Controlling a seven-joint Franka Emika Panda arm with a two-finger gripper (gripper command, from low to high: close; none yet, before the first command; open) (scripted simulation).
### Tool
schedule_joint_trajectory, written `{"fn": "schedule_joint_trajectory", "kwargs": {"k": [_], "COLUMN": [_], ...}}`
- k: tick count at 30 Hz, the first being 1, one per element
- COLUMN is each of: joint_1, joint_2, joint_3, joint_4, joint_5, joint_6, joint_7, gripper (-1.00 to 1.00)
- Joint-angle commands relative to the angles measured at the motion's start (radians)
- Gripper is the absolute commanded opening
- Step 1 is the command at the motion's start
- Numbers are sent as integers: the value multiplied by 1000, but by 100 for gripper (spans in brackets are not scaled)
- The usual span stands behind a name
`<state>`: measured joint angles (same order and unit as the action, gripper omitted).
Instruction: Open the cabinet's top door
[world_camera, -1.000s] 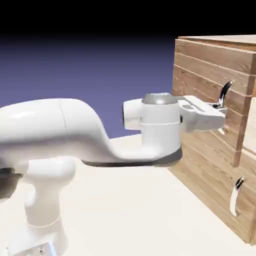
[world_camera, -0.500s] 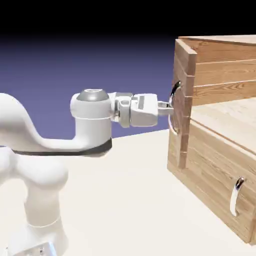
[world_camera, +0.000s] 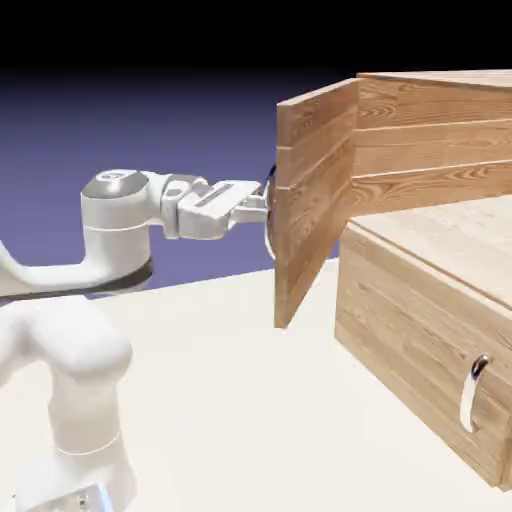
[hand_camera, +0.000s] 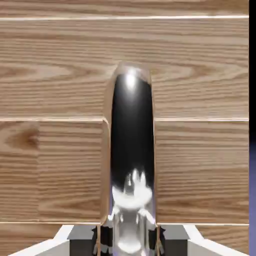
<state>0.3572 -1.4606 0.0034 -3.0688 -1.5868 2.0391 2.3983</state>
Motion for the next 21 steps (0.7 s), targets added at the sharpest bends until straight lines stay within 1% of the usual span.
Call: {"fn": "schedule_joint_trajectory", "kwargs": {"k": [1, 6, 12, 17, 21], "joint_1": [9, 49, 71, 38, -33], "joint_2": [-2, 16, 96, 202, 300], "joint_3": [36, 218, 435, 616, 761], "joint_4": [-1, 16, 81, 182, 298], "joint_5": [38, 222, 434, 601, 721], "joint_6": [-24, -143, -294, -429, -544], "joint_7": [-2, 0, 26, 60, 90], "gripper": [-100, -100, -100, -100, -100]}}
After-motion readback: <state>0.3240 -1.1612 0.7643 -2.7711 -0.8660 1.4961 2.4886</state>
